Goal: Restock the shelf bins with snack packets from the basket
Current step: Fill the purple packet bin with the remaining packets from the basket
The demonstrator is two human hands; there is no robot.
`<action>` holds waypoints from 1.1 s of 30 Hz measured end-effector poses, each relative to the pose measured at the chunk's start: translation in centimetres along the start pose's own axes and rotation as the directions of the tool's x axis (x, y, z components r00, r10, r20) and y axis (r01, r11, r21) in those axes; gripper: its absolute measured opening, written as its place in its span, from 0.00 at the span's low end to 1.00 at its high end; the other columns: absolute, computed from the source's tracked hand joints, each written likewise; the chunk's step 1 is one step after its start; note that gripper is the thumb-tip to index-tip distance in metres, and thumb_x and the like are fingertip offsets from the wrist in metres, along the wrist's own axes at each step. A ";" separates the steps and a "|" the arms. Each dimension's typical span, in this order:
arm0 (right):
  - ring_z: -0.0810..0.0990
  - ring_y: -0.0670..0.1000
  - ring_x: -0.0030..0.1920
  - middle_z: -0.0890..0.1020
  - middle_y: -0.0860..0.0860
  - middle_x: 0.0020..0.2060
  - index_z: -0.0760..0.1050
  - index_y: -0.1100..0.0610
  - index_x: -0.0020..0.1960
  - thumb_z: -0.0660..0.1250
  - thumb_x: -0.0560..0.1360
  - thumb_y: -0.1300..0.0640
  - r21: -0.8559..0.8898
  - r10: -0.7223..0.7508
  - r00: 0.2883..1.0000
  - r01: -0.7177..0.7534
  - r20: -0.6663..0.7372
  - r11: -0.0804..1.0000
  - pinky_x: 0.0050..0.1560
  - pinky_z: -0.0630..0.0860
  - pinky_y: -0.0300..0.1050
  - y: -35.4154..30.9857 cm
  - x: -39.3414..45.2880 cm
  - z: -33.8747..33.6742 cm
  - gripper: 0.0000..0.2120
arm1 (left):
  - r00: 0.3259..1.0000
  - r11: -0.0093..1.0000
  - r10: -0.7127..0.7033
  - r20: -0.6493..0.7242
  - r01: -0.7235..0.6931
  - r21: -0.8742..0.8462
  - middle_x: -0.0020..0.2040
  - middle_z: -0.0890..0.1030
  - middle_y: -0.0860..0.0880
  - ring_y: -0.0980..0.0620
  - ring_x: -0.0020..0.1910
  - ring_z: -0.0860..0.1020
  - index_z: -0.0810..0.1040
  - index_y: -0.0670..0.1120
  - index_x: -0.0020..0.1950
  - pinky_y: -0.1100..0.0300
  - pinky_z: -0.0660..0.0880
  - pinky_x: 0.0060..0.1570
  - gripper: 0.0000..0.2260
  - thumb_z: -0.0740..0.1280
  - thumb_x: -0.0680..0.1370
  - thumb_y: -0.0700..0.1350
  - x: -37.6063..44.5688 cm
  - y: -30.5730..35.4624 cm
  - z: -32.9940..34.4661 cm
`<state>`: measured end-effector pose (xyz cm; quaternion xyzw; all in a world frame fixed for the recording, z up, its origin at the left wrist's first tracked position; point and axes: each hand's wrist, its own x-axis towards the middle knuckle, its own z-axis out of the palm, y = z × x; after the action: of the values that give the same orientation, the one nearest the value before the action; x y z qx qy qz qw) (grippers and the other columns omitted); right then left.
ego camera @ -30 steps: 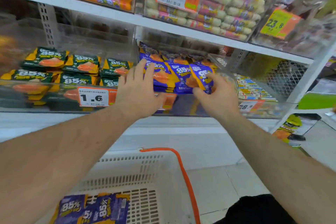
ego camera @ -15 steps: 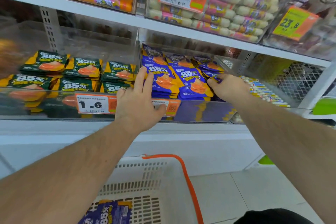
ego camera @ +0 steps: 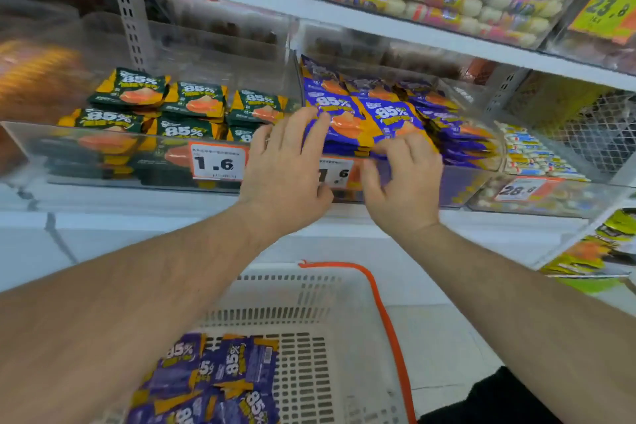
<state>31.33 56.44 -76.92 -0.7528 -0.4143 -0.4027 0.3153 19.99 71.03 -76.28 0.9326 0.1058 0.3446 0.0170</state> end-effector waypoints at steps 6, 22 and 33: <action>0.76 0.54 0.35 0.76 0.51 0.32 0.71 0.56 0.35 0.61 0.78 0.56 -0.005 0.363 0.533 -0.558 0.765 0.830 0.39 0.75 0.53 -7.9 -12.8 6.1 0.12 | 0.830 0.996 -0.057 0.555 0.008 0.091 0.55 0.82 0.50 0.45 0.51 0.80 0.71 0.51 0.67 0.53 0.74 0.52 0.18 0.61 0.77 0.48 -9.0 -6.1 -1.1; 0.72 0.51 0.36 0.73 0.53 0.36 0.64 0.58 0.70 0.67 0.77 0.55 -0.681 0.370 -0.594 -0.713 0.714 0.169 0.33 0.65 0.45 -20.5 -32.4 15.0 0.24 | 0.272 0.940 -0.175 0.946 0.332 0.079 0.63 0.76 0.52 0.53 0.53 0.72 0.73 0.52 0.67 0.59 0.71 0.54 0.17 0.61 0.78 0.44 -16.9 -12.7 2.3; 0.75 0.54 0.41 0.79 0.54 0.49 0.72 0.56 0.63 0.63 0.80 0.58 -0.660 0.486 -0.482 -0.682 0.729 0.314 0.31 0.69 0.42 -21.8 -32.3 15.7 0.13 | 0.283 0.942 -0.205 0.937 0.317 0.110 0.60 0.78 0.54 0.55 0.53 0.75 0.74 0.53 0.65 0.62 0.69 0.46 0.15 0.61 0.79 0.46 -15.8 -13.2 2.0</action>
<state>6.87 67.17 -109.39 -0.8509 -0.0029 0.4908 0.1872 7.14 80.69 -89.29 0.9260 0.2104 -0.2593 0.1762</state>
